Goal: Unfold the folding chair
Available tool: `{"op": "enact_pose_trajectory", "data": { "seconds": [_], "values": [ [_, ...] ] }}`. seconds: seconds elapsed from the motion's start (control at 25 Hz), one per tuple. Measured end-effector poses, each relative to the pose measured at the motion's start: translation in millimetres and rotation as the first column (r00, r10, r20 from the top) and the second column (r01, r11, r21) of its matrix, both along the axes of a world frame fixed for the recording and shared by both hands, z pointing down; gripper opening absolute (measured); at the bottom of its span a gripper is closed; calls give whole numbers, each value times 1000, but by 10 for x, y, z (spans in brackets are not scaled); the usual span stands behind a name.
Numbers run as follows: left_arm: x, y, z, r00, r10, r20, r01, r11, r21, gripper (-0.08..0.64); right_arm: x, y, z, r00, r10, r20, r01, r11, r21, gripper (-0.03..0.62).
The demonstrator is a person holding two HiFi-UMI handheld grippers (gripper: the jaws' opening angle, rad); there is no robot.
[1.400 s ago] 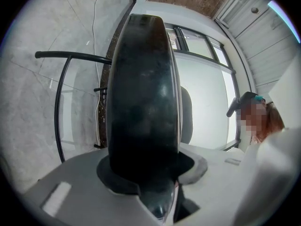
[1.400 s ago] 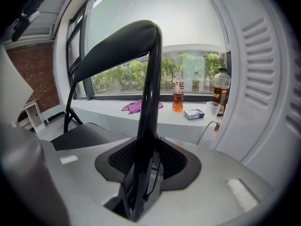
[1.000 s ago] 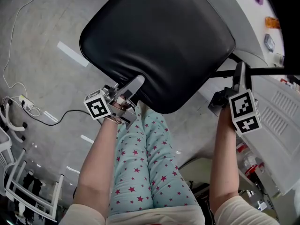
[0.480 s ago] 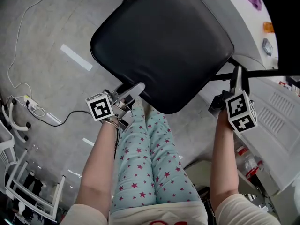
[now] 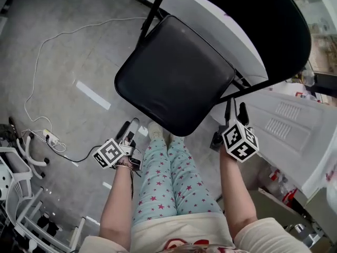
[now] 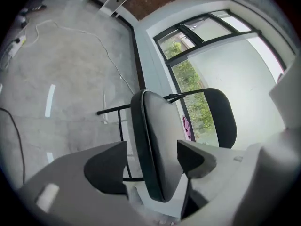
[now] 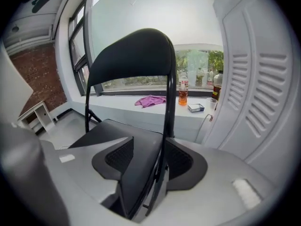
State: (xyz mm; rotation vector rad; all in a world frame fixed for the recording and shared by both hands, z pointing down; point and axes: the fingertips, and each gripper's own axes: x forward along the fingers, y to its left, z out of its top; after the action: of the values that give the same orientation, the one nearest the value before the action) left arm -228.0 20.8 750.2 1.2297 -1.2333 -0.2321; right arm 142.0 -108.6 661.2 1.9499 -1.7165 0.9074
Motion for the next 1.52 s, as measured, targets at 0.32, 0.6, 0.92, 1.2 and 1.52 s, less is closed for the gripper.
{"op": "enact_pose_trajectory", "data": {
  "seconds": [0.32, 0.6, 0.92, 1.2, 1.52],
  "values": [
    [340, -713, -1527, 986, 93, 138, -120, 972, 203, 307, -738, -50, -1090, 976, -216, -13, 216, 970, 115, 175],
    [737, -1225, -2735, 951, 219, 219, -294, 863, 411, 238, -1207, -226, -2124, 943, -332, -18, 325, 907, 269, 144],
    [928, -1307, -3860, 905, 254, 343, -410, 740, 534, 199, -1480, -117, -3119, 909, -417, -15, 385, 826, 411, 121],
    [916, -1258, -4528, 935, 177, 307, -340, 691, 637, 90, -1738, -67, -3665, 869, -494, -29, 437, 739, 513, 69],
    [987, -1067, -4958, 882, 189, 431, -456, 568, 685, 6, -1998, 73, -3906, 825, -565, -33, 483, 673, 561, 12]
  ]
}}
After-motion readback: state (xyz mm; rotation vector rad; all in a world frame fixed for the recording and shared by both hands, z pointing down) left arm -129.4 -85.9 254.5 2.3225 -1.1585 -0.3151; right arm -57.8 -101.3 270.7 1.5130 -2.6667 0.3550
